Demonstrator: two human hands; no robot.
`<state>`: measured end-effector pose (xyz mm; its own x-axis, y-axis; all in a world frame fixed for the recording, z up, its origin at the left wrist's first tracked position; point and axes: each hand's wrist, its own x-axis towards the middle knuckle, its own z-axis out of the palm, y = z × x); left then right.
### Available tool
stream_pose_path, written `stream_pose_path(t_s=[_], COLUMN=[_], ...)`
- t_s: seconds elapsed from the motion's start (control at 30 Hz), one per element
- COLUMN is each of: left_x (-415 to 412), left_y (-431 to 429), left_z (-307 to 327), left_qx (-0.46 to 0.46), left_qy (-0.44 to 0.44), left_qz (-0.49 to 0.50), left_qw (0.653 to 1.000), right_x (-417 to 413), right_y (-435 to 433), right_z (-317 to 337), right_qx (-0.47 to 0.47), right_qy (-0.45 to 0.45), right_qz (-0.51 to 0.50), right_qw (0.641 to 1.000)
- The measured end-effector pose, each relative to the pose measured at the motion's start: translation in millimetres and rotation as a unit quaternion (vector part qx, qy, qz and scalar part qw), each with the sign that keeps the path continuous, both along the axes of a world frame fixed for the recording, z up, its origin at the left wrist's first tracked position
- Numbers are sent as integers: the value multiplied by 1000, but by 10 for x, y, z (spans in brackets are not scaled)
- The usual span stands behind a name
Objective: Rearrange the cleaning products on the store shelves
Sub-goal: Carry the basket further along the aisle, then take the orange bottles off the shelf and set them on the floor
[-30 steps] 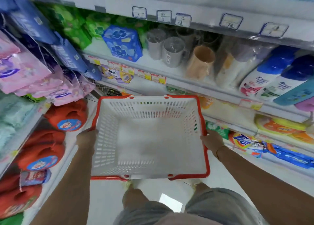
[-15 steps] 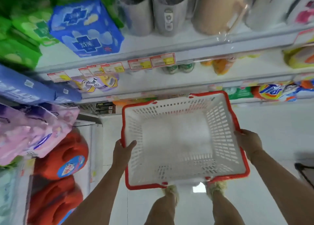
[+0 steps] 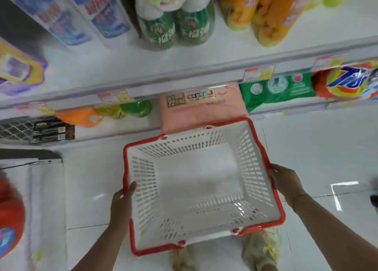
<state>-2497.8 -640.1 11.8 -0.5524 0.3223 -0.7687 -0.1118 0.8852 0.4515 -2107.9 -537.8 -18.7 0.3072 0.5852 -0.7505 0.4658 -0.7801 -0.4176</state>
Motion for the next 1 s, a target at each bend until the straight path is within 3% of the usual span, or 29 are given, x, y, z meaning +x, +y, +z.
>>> stream_pose_path(t_s=[0.4,0.5,0.6,0.7,0.8,0.9,1.0], left_x=[-101,-35,116,420,911,1428,1873], left_y=[139,150,219,559,1163,1823,2383], left_z=[-599,-535,-362,-8,438,861,1005], left_qx=[-35,-72,-106,69,238,387,446], left_qy=[51,90,207,270,259,271,273], left_qz=[-1,-40,-138,-225,-291,-379,-464], left_qw=[998,993,963,934,890,795,714], right_x=[88,86,64,19,-14,32,208], right_y=[-95,-70,56,414,895,1290,1744], right_z=[-577,-553,-451,-8,638,1200,1435], right_qx=[-18,-26,-61,3,180,351,485], right_qy=[59,40,13,-9,-32,-39,-64], right_qz=[-24,17,128,169,179,144,109], right_qw=[998,999,990,986,967,924,865])
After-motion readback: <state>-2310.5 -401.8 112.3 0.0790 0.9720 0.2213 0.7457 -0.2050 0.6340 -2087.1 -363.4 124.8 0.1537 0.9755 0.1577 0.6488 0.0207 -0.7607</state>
